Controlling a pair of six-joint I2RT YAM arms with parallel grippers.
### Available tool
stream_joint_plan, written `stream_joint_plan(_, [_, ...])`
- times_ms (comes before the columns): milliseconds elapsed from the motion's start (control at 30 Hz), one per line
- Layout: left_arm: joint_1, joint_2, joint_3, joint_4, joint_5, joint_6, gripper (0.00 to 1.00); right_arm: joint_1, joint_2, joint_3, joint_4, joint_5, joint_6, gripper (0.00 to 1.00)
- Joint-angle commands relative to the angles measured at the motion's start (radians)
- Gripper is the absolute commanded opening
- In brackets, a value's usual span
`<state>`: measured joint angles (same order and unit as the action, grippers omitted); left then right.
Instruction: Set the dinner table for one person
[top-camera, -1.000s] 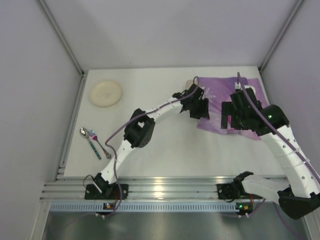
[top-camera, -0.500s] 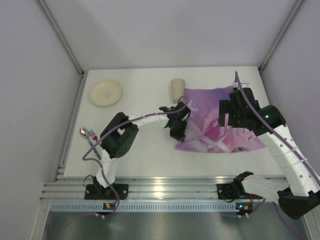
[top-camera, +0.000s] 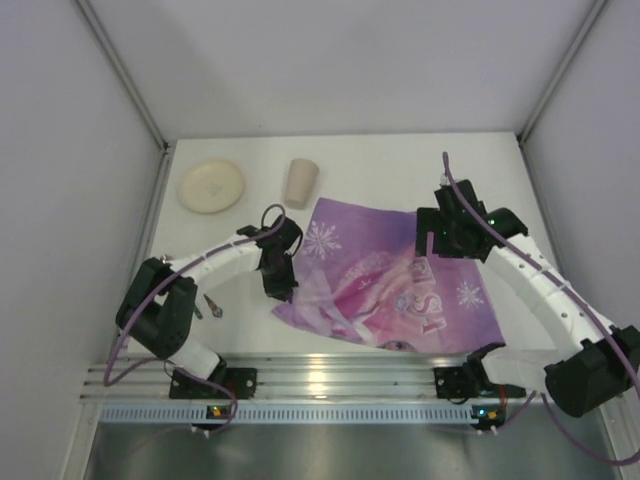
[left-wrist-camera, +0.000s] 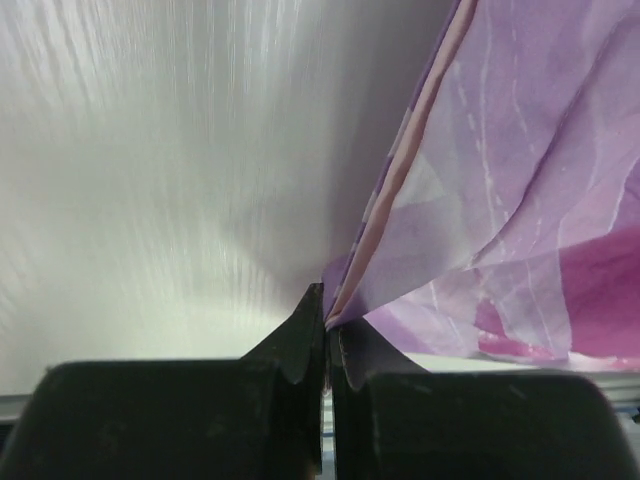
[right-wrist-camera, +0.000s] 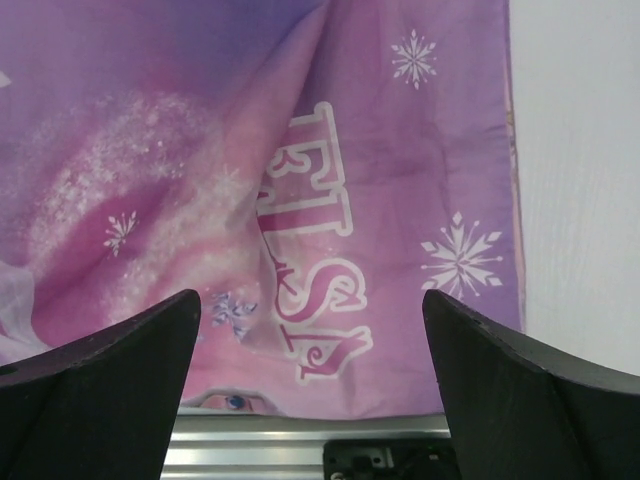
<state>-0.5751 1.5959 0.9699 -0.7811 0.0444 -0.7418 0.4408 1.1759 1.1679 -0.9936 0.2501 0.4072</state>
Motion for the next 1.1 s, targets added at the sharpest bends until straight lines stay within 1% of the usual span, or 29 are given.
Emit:
stream_joint_plan(0, [-0.006, -0.117, -0.084, -0.011, 0.058, -0.114, 0.00, -0.063, 0.059, -0.100, 0.159, -0.078, 0.065, 0.93])
stream_joint_plan(67, [-0.005, -0.140, -0.079, -0.023, 0.034, -0.119, 0.00, -0.143, 0.096, -0.151, 0.206, -0.127, 0.085, 0.90])
stream_joint_plan(100, [-0.005, -0.139, -0.056, -0.042, 0.019, -0.108, 0.05, -0.177, 0.137, -0.195, 0.257, -0.202, 0.088, 0.89])
stream_joint_plan(133, [-0.005, -0.136, -0.027, -0.090, 0.003, -0.078, 0.15, -0.207, 0.157, -0.211, 0.274, -0.236, 0.090, 0.90])
stream_joint_plan(167, [-0.005, -0.137, 0.046, -0.115, -0.038, -0.065, 0.54, -0.262, 0.180, -0.223, 0.297, -0.253, 0.082, 0.90])
stream_joint_plan(200, [-0.005, -0.136, 0.088, -0.148, -0.091, -0.039, 0.91, -0.283, 0.211, -0.223, 0.309, -0.294, 0.079, 0.91])
stream_joint_plan(233, [-0.005, -0.136, 0.134, -0.197, -0.127, -0.025, 0.98, -0.316, 0.221, -0.223, 0.320, -0.304, 0.074, 0.91])
stream_joint_plan(267, [-0.005, -0.126, 0.230, -0.226, -0.158, -0.015, 0.98, -0.329, 0.232, -0.214, 0.337, -0.311, 0.065, 0.91])
stream_joint_plan(300, [-0.005, -0.122, 0.275, -0.243, -0.202, 0.008, 0.98, -0.339, 0.247, -0.208, 0.343, -0.324, 0.064, 0.91])
stream_joint_plan(367, [-0.005, -0.097, 0.379, -0.245, -0.221, 0.030, 0.98, -0.364, 0.261, -0.192, 0.360, -0.339, 0.059, 0.91])
stream_joint_plan(433, [-0.003, -0.074, 0.397, -0.155, -0.192, 0.094, 0.98, -0.378, 0.295, -0.168, 0.378, -0.356, 0.055, 0.90])
stream_joint_plan(467, [-0.003, -0.056, 0.386, -0.051, -0.180, 0.113, 0.98, -0.379, 0.310, -0.159, 0.383, -0.356, 0.055, 0.90])
stream_joint_plan(500, [-0.003, -0.025, 0.392, -0.023, -0.175, 0.139, 0.98, -0.381, 0.341, -0.140, 0.382, -0.354, 0.053, 0.89])
stream_joint_plan(533, [-0.002, 0.069, 0.410, -0.015, -0.170, 0.153, 0.98, -0.382, 0.356, -0.131, 0.385, -0.354, 0.050, 0.89])
stream_joint_plan(567, [-0.003, 0.125, 0.465, -0.021, -0.167, 0.165, 0.98, -0.384, 0.370, -0.126, 0.392, -0.356, 0.050, 0.89])
stream_joint_plan(600, [-0.002, 0.186, 0.502, -0.079, -0.169, 0.168, 0.98, -0.384, 0.390, -0.119, 0.397, -0.356, 0.048, 0.89])
stream_joint_plan(633, [-0.002, 0.288, 0.522, -0.089, -0.173, 0.176, 0.98, -0.389, 0.398, -0.116, 0.398, -0.351, 0.045, 0.89])
stream_joint_plan(700, [0.003, 0.363, 0.546, -0.087, -0.189, 0.182, 0.98, -0.401, 0.416, -0.106, 0.392, -0.327, 0.042, 0.89])
stream_joint_plan(767, [0.015, 0.415, 0.527, -0.046, -0.181, 0.191, 0.98, -0.433, 0.412, -0.109, 0.382, -0.310, 0.036, 0.89])
stream_joint_plan(833, [0.030, 0.443, 0.527, -0.018, -0.182, 0.190, 0.97, -0.505, 0.398, -0.114, 0.377, -0.290, 0.024, 0.89])
stream_joint_plan(933, [0.064, 0.469, 0.543, -0.007, -0.164, 0.193, 0.93, -0.560, 0.393, -0.091, 0.328, -0.238, 0.012, 0.89])
stream_joint_plan(1033, [0.081, 0.496, 0.541, 0.005, -0.127, 0.208, 0.82, -0.567, 0.412, -0.077, 0.308, -0.207, 0.018, 0.89])
stream_joint_plan(1067, [0.080, 0.504, 0.538, 0.009, -0.115, 0.213, 0.73, -0.568, 0.418, -0.080, 0.315, -0.213, 0.021, 0.89])
